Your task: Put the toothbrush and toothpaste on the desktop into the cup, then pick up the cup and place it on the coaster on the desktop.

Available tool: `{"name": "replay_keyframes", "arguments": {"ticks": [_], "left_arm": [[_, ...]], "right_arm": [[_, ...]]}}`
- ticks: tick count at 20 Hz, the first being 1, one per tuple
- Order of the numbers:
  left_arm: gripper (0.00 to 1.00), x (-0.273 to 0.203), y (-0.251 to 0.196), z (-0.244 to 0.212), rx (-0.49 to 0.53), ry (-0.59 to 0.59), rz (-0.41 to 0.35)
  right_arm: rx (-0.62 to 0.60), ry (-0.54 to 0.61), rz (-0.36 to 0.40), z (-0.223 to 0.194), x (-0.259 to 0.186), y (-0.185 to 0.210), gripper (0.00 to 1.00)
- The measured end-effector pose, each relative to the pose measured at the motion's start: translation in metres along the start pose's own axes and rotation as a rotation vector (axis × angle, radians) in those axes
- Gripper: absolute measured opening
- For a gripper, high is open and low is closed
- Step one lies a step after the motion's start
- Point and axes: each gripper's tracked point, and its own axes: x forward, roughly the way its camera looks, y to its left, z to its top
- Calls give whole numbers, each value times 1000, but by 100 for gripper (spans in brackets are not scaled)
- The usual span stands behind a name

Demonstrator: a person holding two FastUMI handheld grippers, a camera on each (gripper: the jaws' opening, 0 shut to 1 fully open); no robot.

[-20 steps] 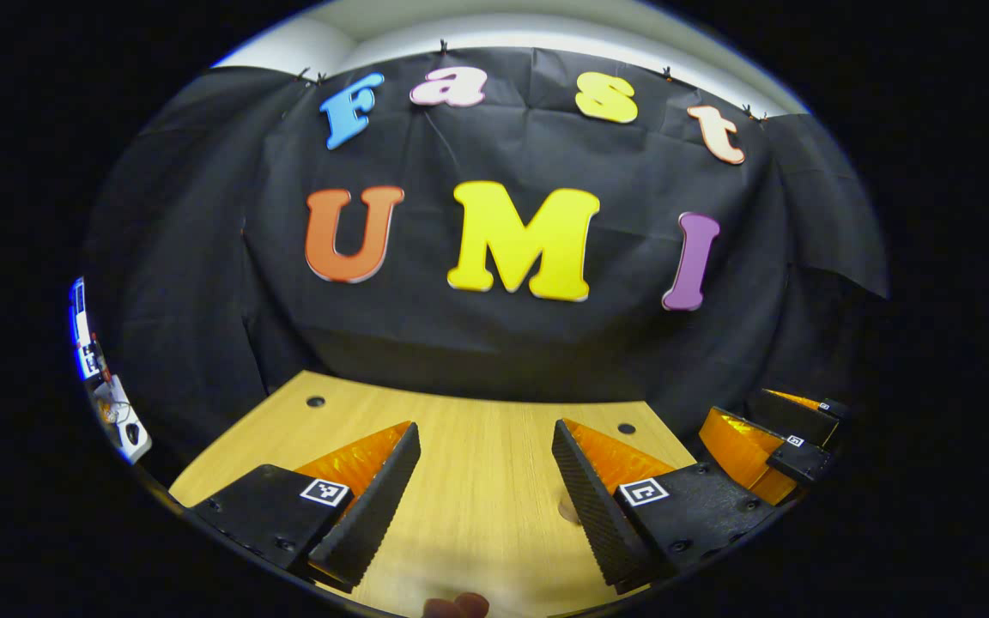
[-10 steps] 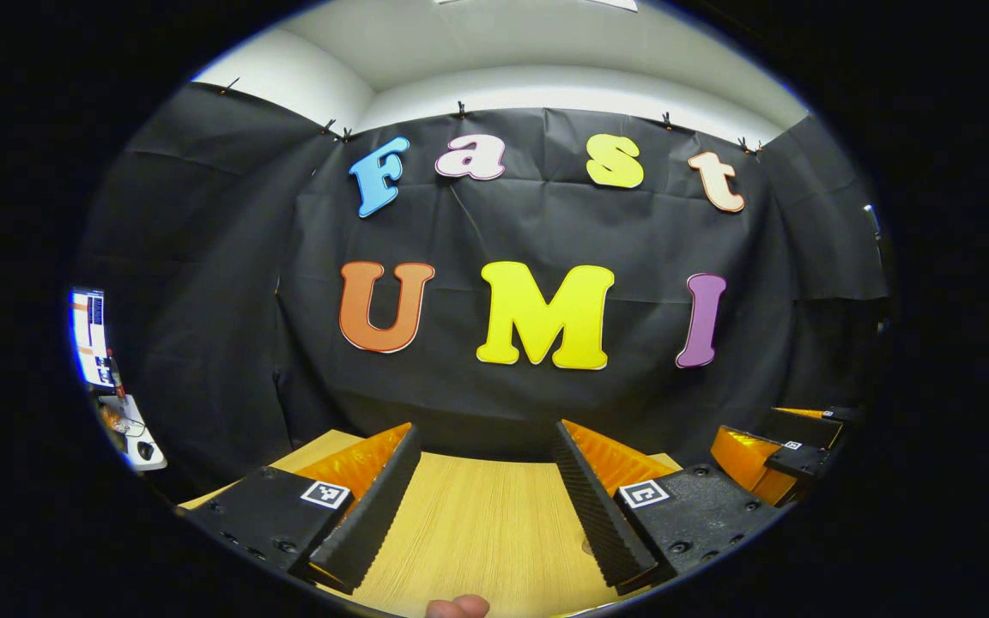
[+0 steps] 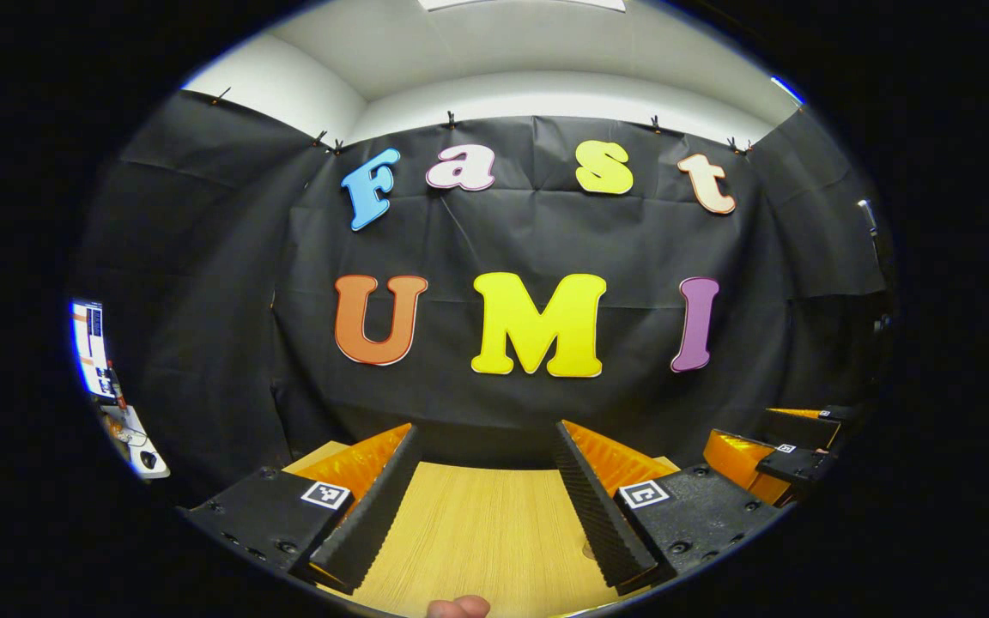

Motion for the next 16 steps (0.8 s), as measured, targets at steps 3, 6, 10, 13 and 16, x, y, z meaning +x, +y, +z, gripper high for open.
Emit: {"name": "replay_keyframes", "arguments": {"ticks": [3, 6, 10, 13, 16], "left_arm": [[98, 1, 0, -2, -8, 8, 3], [98, 1, 2, -2, -8, 9, 10], [98, 2, 5, -1, -5, 9, 13], [98, 3, 6, -2, -3, 14, 15], [98, 1, 5, 2, 3, 7, 15]], "right_arm": [[-1, 0, 3, 1, 0, 0, 97], [-3, 2, 5, 0, 1, 1, 97], [-2, -1, 6, 2, 3, 2, 95], [-2, 5, 12, 1, 4, 4, 95], [-2, 3, 15, 2, 4, 6, 97]]}}
